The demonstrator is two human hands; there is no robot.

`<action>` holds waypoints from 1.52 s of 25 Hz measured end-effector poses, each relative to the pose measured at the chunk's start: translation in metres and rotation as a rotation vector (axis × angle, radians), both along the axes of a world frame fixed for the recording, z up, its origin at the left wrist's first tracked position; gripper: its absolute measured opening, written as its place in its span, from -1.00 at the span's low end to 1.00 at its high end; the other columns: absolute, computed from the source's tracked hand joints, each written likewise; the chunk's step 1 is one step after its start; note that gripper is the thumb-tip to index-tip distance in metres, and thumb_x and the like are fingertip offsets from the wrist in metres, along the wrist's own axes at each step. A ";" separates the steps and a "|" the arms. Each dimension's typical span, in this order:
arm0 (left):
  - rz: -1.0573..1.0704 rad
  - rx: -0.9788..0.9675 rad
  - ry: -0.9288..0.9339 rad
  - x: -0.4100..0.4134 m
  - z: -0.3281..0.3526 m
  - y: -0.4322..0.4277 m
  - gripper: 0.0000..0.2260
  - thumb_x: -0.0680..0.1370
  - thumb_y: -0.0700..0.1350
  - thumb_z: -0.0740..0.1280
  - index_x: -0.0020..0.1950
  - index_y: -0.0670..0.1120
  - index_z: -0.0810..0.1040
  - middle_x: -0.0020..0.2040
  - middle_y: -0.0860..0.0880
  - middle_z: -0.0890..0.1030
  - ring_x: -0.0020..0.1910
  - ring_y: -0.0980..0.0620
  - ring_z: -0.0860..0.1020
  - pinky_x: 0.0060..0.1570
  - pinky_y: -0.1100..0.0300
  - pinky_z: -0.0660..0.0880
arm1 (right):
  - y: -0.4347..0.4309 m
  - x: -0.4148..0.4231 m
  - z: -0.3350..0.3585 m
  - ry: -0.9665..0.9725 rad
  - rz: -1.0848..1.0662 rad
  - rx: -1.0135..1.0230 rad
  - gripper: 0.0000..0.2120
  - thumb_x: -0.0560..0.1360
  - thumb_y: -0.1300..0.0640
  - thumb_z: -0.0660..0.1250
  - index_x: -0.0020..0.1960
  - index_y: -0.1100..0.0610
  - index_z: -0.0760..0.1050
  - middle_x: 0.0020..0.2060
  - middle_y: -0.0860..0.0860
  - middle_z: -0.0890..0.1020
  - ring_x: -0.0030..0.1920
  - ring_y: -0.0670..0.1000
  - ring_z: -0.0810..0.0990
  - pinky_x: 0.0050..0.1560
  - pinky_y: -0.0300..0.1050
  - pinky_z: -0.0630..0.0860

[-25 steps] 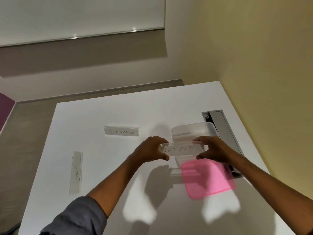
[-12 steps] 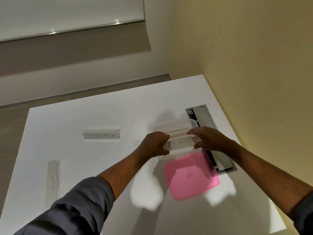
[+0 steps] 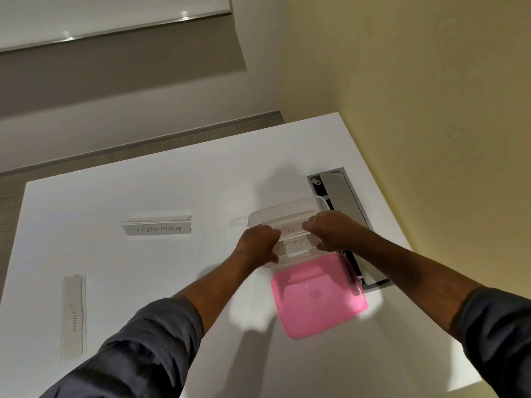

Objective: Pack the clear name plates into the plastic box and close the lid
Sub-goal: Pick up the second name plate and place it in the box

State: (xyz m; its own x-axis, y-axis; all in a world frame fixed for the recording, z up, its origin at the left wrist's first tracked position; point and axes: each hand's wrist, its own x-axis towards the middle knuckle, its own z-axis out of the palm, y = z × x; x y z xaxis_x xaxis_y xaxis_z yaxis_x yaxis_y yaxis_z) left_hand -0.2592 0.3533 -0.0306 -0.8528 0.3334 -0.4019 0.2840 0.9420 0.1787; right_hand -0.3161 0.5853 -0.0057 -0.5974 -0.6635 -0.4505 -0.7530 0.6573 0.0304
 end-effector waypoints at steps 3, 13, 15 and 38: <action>-0.005 -0.041 -0.039 -0.002 -0.011 0.004 -0.50 0.46 0.04 0.62 0.31 -0.12 0.61 0.20 -0.16 0.69 0.21 -0.19 0.66 0.06 -0.01 0.60 | -0.001 0.001 -0.011 -0.031 -0.014 0.021 -0.62 0.47 0.11 0.48 0.25 0.13 0.51 0.05 0.09 0.67 0.05 0.13 0.68 -0.02 0.03 0.61; 0.010 -0.086 -0.088 -0.006 -0.034 0.016 -0.60 0.44 -0.07 0.63 0.23 -0.12 0.67 0.17 -0.16 0.72 0.18 -0.19 0.70 0.09 -0.03 0.66 | -0.006 -0.007 -0.035 -0.101 -0.094 0.054 -0.62 0.43 0.18 0.52 0.20 0.12 0.53 0.14 0.09 0.66 0.15 0.14 0.67 -0.02 0.02 0.59; -0.001 -0.093 -0.067 -0.006 -0.035 0.017 -0.58 0.44 -0.08 0.63 0.25 -0.12 0.66 0.18 -0.16 0.71 0.18 -0.19 0.70 0.09 -0.02 0.65 | -0.008 -0.007 -0.038 -0.080 -0.083 0.084 -0.57 0.41 0.16 0.56 0.24 0.13 0.53 0.16 0.08 0.66 0.17 0.14 0.66 0.04 0.03 0.60; -0.047 -0.002 0.064 0.008 -0.031 0.010 -0.81 0.63 -0.25 0.35 0.24 -0.18 0.62 0.16 -0.16 0.68 0.16 -0.22 0.68 0.04 -0.07 0.63 | -0.015 0.008 -0.026 -0.061 -0.169 0.008 -0.65 0.46 0.20 0.54 0.22 0.19 0.60 0.18 0.11 0.67 0.19 0.12 0.66 0.12 0.04 0.64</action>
State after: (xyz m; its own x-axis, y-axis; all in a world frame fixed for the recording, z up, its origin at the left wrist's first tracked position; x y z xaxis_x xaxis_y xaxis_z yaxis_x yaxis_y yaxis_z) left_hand -0.2511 0.3632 -0.0620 -0.8603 0.3727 -0.3479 0.3385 0.9278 0.1569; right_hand -0.3082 0.5700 -0.0321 -0.6712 -0.5521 -0.4946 -0.6324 0.7746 -0.0063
